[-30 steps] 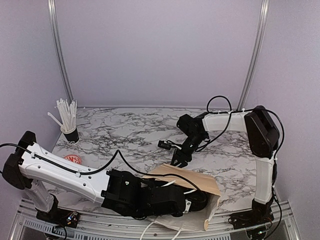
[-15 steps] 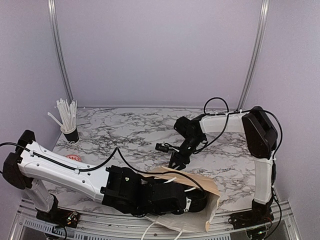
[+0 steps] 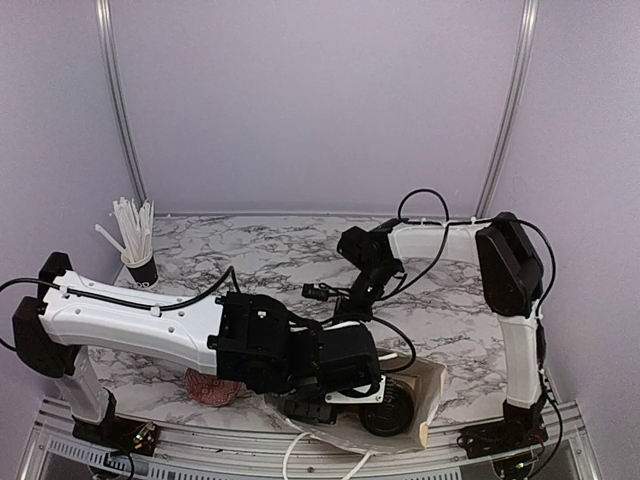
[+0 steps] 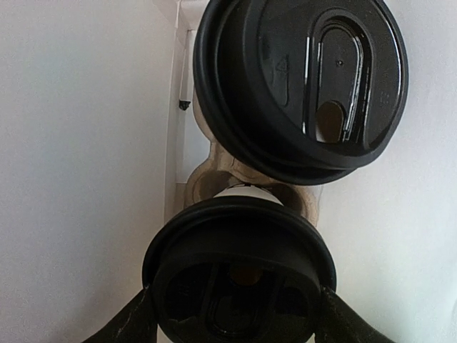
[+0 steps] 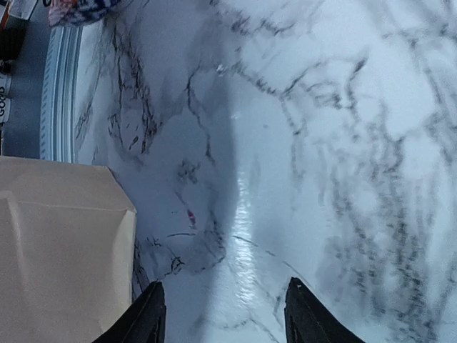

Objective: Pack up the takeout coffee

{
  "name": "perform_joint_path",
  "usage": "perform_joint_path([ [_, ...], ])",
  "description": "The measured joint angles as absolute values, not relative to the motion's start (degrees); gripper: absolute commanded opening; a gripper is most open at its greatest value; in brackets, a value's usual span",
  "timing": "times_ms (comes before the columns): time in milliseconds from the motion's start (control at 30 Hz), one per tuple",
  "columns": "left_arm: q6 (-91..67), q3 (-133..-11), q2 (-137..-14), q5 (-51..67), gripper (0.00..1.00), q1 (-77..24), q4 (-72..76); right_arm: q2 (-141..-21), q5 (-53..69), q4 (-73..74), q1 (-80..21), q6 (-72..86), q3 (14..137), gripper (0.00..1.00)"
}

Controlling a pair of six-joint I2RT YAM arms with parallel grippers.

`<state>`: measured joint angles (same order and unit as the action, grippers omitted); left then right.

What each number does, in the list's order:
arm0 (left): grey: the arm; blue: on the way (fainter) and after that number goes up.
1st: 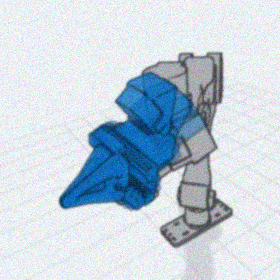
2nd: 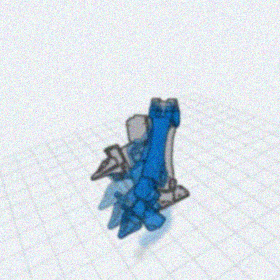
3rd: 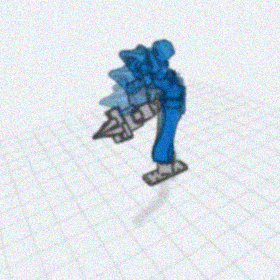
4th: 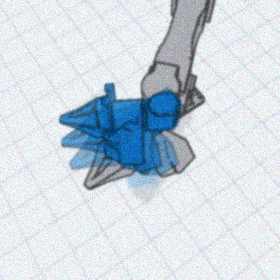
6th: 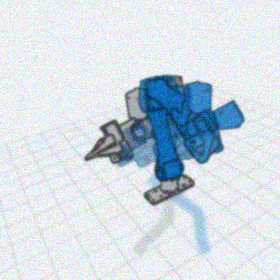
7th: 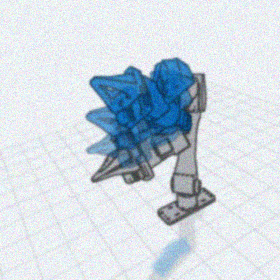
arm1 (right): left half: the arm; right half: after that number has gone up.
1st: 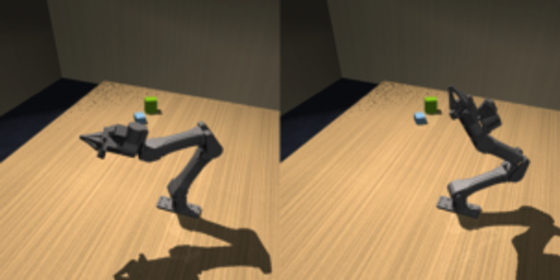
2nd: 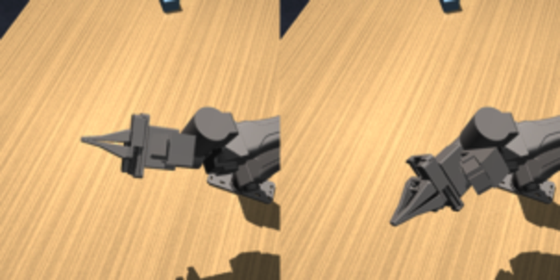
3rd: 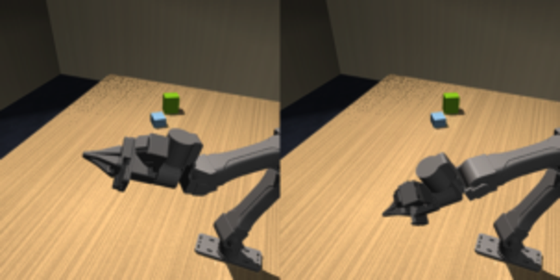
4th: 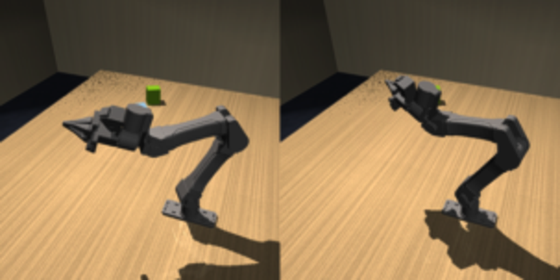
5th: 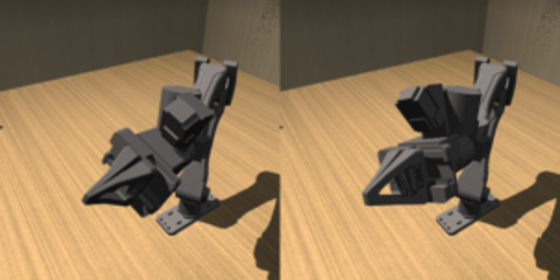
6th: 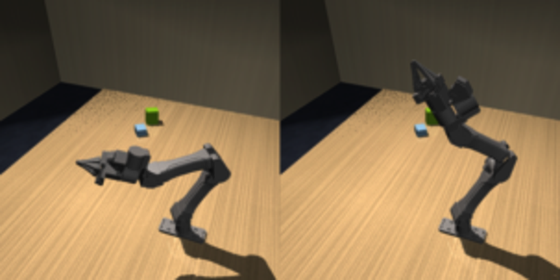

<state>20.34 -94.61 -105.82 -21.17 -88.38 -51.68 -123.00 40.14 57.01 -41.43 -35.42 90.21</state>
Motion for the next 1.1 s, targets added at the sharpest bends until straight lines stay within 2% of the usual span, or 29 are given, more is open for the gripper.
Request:
perform_joint_path([
  [167,18.98,-97.21,-107.24,-18.28,0.56,-86.46,-53.45,-121.51,39.55,58.33,-33.71,-35.42,102.43,0.56],
  [267,18.48,-99.29,-108.51,-16.08,0.56,-84.84,-54.74,-117.38,39.66,58.72,-29.15,-35.92,103.37,0.56],
  [533,17.91,-105.51,-113.27,-6.85,0.54,-78.61,-57.21,-104.64,40.58,60.07,-27.11,-38.94,96.33,0.56],
  [933,16.4,-109.25,-117.6,-3.44,0.53,-76.64,-57.3,-99.29,40.66,60.36,-27.09,-41.67,87.72,0.56],
  [1000,15.55,-109.67,-117.84,-4.01,0.57,-76.64,-57.47,-98.59,40.62,60.25,-27.09,-41.65,86.89,0.56],
  [1100,14.59,-109.71,-117.84,-4.82,0.7,-76.84,-57.56,-97.34,40.47,60.14,-27.09,-41.58,86.41,0.56],
])
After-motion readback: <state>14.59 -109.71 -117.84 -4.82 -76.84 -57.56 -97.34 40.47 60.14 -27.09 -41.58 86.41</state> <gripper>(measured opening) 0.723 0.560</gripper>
